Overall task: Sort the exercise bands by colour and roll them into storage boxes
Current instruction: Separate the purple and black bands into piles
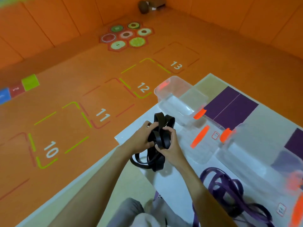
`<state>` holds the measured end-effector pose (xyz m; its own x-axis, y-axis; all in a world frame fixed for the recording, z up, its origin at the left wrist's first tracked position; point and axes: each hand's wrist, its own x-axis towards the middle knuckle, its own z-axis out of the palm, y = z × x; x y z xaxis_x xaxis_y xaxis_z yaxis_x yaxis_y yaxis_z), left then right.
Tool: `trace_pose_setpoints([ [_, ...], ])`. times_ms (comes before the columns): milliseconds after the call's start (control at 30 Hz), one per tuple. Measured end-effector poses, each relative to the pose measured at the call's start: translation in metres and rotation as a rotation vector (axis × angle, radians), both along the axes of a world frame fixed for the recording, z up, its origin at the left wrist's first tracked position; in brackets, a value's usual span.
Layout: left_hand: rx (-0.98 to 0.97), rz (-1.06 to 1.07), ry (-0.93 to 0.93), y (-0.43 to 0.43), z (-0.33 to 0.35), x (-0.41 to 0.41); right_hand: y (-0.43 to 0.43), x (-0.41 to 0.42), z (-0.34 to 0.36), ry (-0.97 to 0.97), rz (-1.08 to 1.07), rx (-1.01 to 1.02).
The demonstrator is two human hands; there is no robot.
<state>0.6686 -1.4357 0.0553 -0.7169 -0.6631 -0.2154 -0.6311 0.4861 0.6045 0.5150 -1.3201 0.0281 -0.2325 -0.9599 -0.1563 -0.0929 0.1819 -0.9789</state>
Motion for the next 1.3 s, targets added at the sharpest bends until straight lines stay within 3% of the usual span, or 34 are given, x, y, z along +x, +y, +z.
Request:
trace_pose_setpoints([
  [200, 0.075, -0.128, -0.132, -0.038, -0.039, -0.005, -0.019, 0.006, -0.053, -0.104, -0.074, 0.16],
  [367, 0.127, -0.195, -0.179, -0.069, -0.086, 0.006, -0.024, 0.013, -0.089, -0.082, -0.142, 0.324],
  [467, 0.168, -0.189, -0.15, -0.087, -0.103, 0.012, -0.029, 0.022, -0.099, 0.012, -0.175, 0.413],
  [600, 0.216, -0.172, -0.111, -0.106, -0.116, 0.015, -0.03, 0.033, -0.109, 0.306, -0.14, 0.51],
  [800, -0.028, -0.386, -0.202, -0.124, -0.125, 0.037, -0.029, 0.056, -0.112, 0.572, -0.093, 0.652],
  [967, -0.288, -0.492, -0.22, -0.125, -0.13, 0.058, -0.027, 0.078, -0.111, 0.774, -0.18, 0.628],
  [1100, -0.347, -0.545, -0.241, -0.123, -0.132, 0.063, -0.025, 0.088, -0.108, 0.879, -0.152, 0.646],
  [1300, -0.296, -0.586, -0.318, -0.126, -0.14, 0.066, -0.017, 0.089, -0.119, 0.87, -0.074, 0.658],
])
